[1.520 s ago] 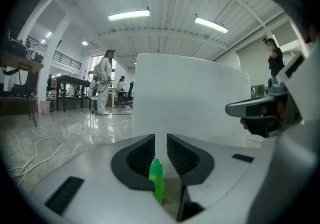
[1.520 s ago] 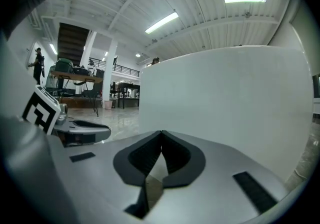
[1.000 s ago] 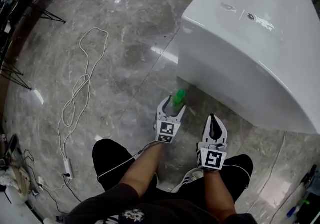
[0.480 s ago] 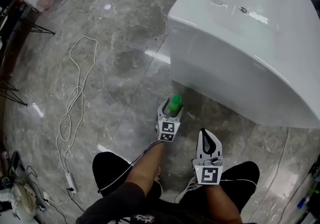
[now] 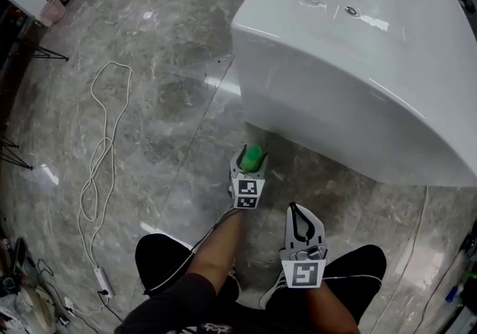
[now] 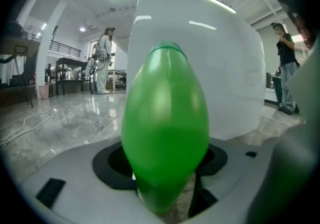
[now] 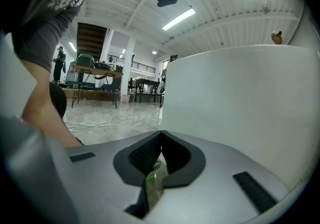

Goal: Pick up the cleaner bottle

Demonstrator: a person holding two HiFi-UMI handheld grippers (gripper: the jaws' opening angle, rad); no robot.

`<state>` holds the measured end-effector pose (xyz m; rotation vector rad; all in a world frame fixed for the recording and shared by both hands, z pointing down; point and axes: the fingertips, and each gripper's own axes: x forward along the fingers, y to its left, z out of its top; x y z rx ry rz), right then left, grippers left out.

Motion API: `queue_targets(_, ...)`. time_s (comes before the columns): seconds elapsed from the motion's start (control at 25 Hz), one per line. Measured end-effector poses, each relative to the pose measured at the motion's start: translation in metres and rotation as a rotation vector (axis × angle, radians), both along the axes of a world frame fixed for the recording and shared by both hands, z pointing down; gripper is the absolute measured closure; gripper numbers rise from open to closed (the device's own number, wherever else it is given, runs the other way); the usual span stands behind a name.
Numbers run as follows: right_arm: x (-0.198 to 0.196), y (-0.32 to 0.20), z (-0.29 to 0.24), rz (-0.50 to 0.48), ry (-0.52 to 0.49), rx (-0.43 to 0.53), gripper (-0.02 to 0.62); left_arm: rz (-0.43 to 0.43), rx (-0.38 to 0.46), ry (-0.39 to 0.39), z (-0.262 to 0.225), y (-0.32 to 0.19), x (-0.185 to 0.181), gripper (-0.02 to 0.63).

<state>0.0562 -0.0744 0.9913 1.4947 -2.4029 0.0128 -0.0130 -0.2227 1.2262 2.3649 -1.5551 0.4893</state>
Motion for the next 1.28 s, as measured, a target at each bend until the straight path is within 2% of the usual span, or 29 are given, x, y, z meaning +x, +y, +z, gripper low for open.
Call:
queue_targets(0.16, -0.002, 0.002, -0.005, 0.029, -0.066, 0.009, 0.578, 0.006, 0.008, -0.005, -0.003, -0.005, 0.001, 0.316)
queue_targets(0.32, 0.0, 0.001, -0.006, 0.022, -0.058, 0.032, 0.578, -0.013, 0.012, -0.014, -0.004, -0.005, -0.002, 0.41)
queue_targets(0.56, 0.006, 0.0, -0.001, 0.032, -0.054, 0.012, 0.578, -0.009, -0.004, -0.018, 0.001, -0.007, 0.0, 0.417)
queue_targets(0.8, 0.018, -0.004, -0.001, 0.066, -0.053, -0.012, 0.578, 0.004, 0.019, -0.005, -0.029, -0.012, 0.012, 0.42)
queue_targets(0.96, 0.026, -0.011, -0.014, 0.089, -0.04, -0.016, 0.578, -0.004, 0.028, -0.003, -0.075, -0.008, 0.007, 0.422)
queue_targets(1.12, 0.043, -0.018, -0.039, 0.178, -0.058, -0.054, 0.578, -0.012, 0.034, 0.002, -0.141, -0.005, 0.001, 0.422)
queue_targets(1.28, 0.059, -0.015, -0.104, 0.239, -0.058, -0.096, 0.578, 0.019, 0.04, -0.018, -0.23, 0.006, -0.002, 0.422)
